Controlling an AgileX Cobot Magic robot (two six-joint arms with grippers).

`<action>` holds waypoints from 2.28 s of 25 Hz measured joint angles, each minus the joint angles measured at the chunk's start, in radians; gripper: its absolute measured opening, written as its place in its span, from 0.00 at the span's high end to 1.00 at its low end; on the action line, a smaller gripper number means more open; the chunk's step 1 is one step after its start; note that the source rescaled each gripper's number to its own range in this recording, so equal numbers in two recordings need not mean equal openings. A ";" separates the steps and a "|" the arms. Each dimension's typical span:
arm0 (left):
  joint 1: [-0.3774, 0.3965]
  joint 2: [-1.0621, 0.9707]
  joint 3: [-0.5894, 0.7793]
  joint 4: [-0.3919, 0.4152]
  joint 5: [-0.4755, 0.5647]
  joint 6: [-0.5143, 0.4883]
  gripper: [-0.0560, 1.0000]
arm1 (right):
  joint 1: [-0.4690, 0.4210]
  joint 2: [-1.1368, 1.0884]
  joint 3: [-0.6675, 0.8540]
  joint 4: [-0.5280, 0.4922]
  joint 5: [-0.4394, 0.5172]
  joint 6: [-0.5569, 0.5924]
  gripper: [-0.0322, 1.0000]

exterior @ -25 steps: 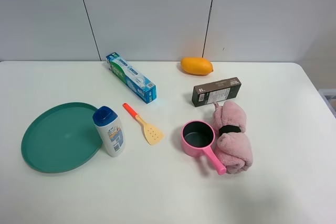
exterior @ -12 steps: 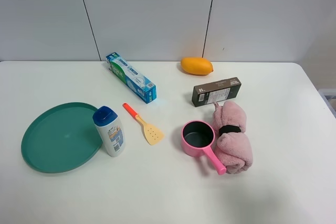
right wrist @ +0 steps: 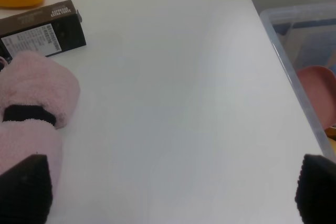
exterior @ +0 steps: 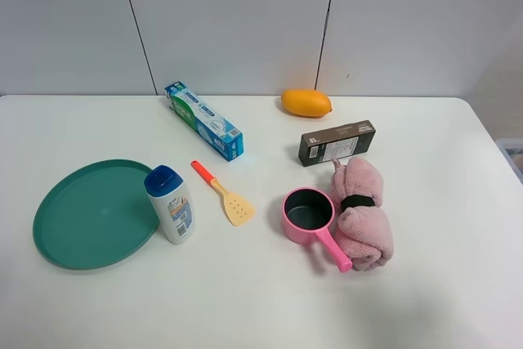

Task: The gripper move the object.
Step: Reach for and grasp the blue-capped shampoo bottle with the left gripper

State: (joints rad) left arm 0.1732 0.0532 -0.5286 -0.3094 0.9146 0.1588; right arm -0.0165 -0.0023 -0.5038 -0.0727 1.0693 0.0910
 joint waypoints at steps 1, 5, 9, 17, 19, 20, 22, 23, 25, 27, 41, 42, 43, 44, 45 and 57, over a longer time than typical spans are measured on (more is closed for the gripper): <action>0.000 0.017 0.000 -0.002 -0.011 0.005 0.00 | 0.000 0.000 0.000 0.000 0.000 0.000 0.00; 0.000 0.097 0.000 -0.022 -0.057 0.047 0.00 | 0.000 0.000 0.000 0.000 0.000 0.000 0.00; 0.000 0.186 0.000 -0.061 -0.087 0.120 0.00 | 0.000 0.000 0.000 0.000 0.000 0.000 0.00; 0.000 0.338 0.000 -0.104 -0.169 0.220 0.00 | 0.000 0.000 0.000 0.000 0.000 0.000 0.00; 0.000 0.368 0.000 -0.104 -0.191 0.223 0.00 | 0.000 0.000 0.000 0.000 0.000 0.000 0.00; 0.000 0.380 0.000 -0.105 -0.203 0.223 0.00 | 0.000 0.000 0.000 0.000 0.000 0.000 0.00; 0.000 0.408 0.000 -0.105 -0.227 0.223 0.00 | 0.000 0.000 0.000 0.000 0.000 0.000 0.00; 0.000 0.422 0.000 -0.106 -0.238 0.224 0.00 | 0.000 0.000 0.000 0.000 0.000 0.000 0.00; 0.000 0.448 0.000 -0.105 -0.255 0.232 0.00 | 0.000 0.000 0.000 0.000 0.000 0.000 0.00; 0.000 0.478 0.000 -0.096 -0.262 0.238 0.00 | 0.000 0.000 0.000 0.000 0.000 0.000 0.00; -0.242 0.686 0.000 0.093 -0.411 0.253 0.00 | 0.000 0.000 0.000 0.000 0.000 0.000 0.00; -0.264 0.690 0.000 0.099 -0.421 0.253 0.00 | 0.000 0.000 0.000 0.000 0.000 0.000 0.00; -0.290 0.694 0.000 0.105 -0.427 0.253 0.00 | 0.000 0.000 0.000 0.000 0.000 0.000 0.00; -0.315 0.696 0.000 0.107 -0.432 0.253 0.00 | 0.000 0.000 0.000 0.000 0.000 0.000 0.00; -0.334 0.696 0.000 0.108 -0.439 0.253 0.00 | 0.000 0.000 0.000 0.000 0.000 0.000 0.00; -0.615 0.696 0.000 0.135 -0.493 0.253 0.00 | 0.000 0.000 0.000 0.000 0.000 0.000 0.00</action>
State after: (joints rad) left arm -0.4418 0.7494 -0.5286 -0.1747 0.4220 0.4119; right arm -0.0165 -0.0023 -0.5038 -0.0727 1.0693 0.0910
